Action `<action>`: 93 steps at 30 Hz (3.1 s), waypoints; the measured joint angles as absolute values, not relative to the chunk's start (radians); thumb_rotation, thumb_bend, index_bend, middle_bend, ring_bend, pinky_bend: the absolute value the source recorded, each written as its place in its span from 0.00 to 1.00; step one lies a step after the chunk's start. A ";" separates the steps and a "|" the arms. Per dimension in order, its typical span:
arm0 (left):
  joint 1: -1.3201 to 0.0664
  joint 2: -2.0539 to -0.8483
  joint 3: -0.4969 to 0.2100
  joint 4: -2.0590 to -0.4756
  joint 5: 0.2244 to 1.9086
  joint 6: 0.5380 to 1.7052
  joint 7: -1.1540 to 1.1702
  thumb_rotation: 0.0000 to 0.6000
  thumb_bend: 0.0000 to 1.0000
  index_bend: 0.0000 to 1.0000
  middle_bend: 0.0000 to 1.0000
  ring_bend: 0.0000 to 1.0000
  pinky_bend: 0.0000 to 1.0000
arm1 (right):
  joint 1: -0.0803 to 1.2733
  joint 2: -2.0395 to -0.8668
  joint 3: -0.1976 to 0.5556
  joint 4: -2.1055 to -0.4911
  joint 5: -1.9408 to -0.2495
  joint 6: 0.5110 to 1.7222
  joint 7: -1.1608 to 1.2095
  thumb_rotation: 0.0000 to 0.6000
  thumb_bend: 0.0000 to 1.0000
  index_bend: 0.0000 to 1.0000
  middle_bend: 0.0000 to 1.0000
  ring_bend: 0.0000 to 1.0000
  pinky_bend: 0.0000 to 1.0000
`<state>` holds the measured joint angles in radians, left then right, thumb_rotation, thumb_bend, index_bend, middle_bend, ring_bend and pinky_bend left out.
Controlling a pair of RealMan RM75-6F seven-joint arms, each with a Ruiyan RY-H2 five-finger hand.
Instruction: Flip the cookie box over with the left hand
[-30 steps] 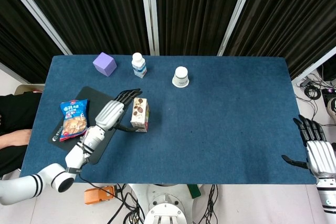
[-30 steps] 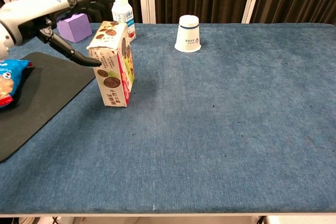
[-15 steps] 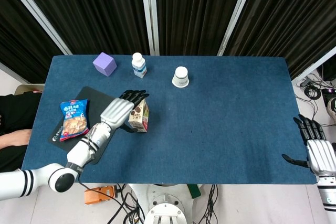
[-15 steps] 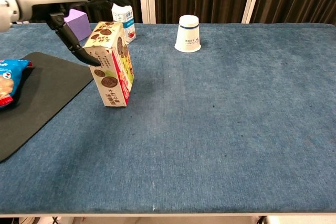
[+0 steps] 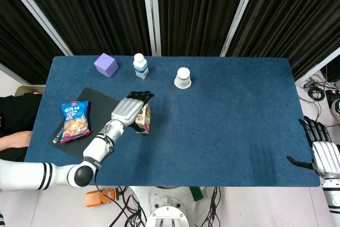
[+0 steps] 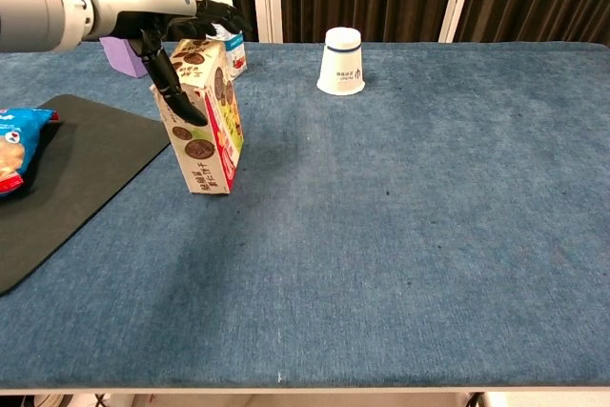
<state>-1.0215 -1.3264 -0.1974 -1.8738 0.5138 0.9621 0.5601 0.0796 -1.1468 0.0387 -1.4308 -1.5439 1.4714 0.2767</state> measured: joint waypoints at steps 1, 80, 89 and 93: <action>-1.025 -1.330 -0.195 -1.868 0.510 0.968 0.565 1.00 0.03 0.01 0.01 0.01 0.05 | 0.079 -1.147 0.039 -1.430 -1.543 1.471 0.277 1.00 0.09 0.00 0.00 0.00 0.00; -0.714 -1.598 -0.229 -1.367 1.140 0.998 -0.032 1.00 0.00 0.00 0.00 0.00 0.00 | 0.067 -1.088 0.045 -1.476 -1.513 1.450 0.283 1.00 0.09 0.00 0.00 0.00 0.00; -0.507 -1.264 -0.144 -1.570 1.167 1.216 0.133 1.00 0.00 0.02 0.01 0.00 0.00 | 0.088 -1.091 0.055 -1.445 -1.521 1.438 0.311 1.00 0.09 0.00 0.00 0.00 0.00; -0.392 -1.201 -0.073 -1.592 1.240 1.326 0.118 1.00 0.00 0.02 0.01 0.00 0.00 | 0.091 -1.100 0.055 -1.453 -1.532 1.446 0.303 1.00 0.09 0.00 0.00 0.00 0.00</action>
<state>-0.3925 -1.2012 -0.0731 -1.5921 1.2399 1.3255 0.1178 0.0914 -1.1001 0.0549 -1.4526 -1.5316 1.4460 0.3029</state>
